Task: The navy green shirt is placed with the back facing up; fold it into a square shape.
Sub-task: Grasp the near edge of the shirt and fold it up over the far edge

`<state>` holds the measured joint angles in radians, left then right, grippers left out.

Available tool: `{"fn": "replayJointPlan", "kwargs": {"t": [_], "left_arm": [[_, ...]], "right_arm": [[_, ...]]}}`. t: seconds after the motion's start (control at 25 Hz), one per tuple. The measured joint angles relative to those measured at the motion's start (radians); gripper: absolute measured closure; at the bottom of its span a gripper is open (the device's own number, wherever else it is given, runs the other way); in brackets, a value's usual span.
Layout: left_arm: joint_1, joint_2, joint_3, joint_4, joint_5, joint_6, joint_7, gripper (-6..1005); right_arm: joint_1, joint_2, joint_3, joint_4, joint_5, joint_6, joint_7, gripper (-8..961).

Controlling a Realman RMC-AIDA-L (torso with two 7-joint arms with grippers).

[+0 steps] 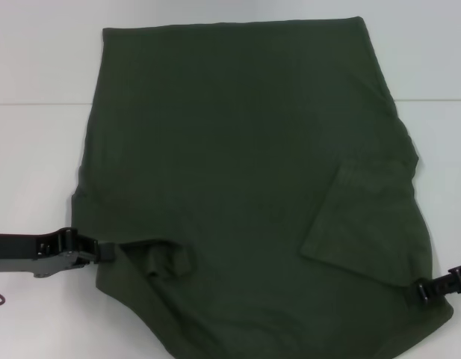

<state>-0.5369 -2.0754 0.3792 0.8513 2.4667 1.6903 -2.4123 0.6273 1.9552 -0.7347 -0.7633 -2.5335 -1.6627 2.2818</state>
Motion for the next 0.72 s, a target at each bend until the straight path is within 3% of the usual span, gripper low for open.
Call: {"fn": "replayJointPlan", "kwargs": {"t": [0.16, 0.6, 0.72], "left_arm": [[0.001, 0.000, 0.000, 0.000, 0.000, 0.000, -0.001, 964], [0.001, 0.000, 0.000, 0.000, -0.002, 0.004, -0.002, 957], [0.001, 0.000, 0.000, 0.000, -0.002, 0.008, -0.002, 956]], "right_arm": [[-0.004, -0.001, -0.009, 0.003, -0.002, -0.016, -0.004, 267], [-0.004, 0.005, -0.019, -0.002, -0.029, -0.010, -0.001, 706], [-0.007, 0.001, -0.017, -0.002, -0.029, -0.010, 0.000, 783]]}}
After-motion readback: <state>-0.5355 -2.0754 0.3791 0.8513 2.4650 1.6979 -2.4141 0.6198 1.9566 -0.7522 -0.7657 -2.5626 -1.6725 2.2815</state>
